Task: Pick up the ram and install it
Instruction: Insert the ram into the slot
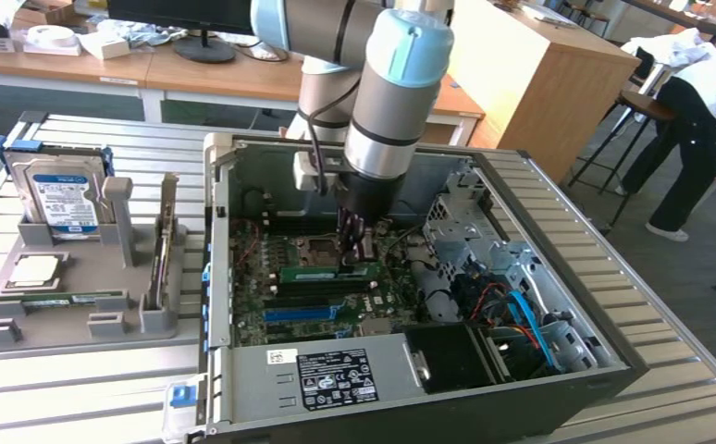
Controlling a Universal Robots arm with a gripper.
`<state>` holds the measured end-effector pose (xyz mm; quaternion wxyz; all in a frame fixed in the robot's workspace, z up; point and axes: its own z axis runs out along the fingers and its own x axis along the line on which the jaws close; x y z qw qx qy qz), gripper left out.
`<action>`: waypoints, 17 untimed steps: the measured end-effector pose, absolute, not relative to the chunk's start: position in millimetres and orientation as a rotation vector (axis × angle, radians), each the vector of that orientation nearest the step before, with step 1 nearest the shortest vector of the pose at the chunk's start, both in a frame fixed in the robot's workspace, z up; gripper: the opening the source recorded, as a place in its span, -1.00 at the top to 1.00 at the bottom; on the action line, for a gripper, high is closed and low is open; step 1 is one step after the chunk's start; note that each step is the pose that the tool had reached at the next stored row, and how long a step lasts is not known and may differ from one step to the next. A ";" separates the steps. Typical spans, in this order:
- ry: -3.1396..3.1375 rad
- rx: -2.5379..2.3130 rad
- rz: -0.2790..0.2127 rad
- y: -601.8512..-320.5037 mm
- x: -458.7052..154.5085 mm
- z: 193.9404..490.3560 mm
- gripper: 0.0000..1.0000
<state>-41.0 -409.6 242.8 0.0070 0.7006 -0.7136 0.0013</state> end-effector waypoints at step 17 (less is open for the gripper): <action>-2.234 2.189 0.004 -409.5 -41.0 234.8 0.77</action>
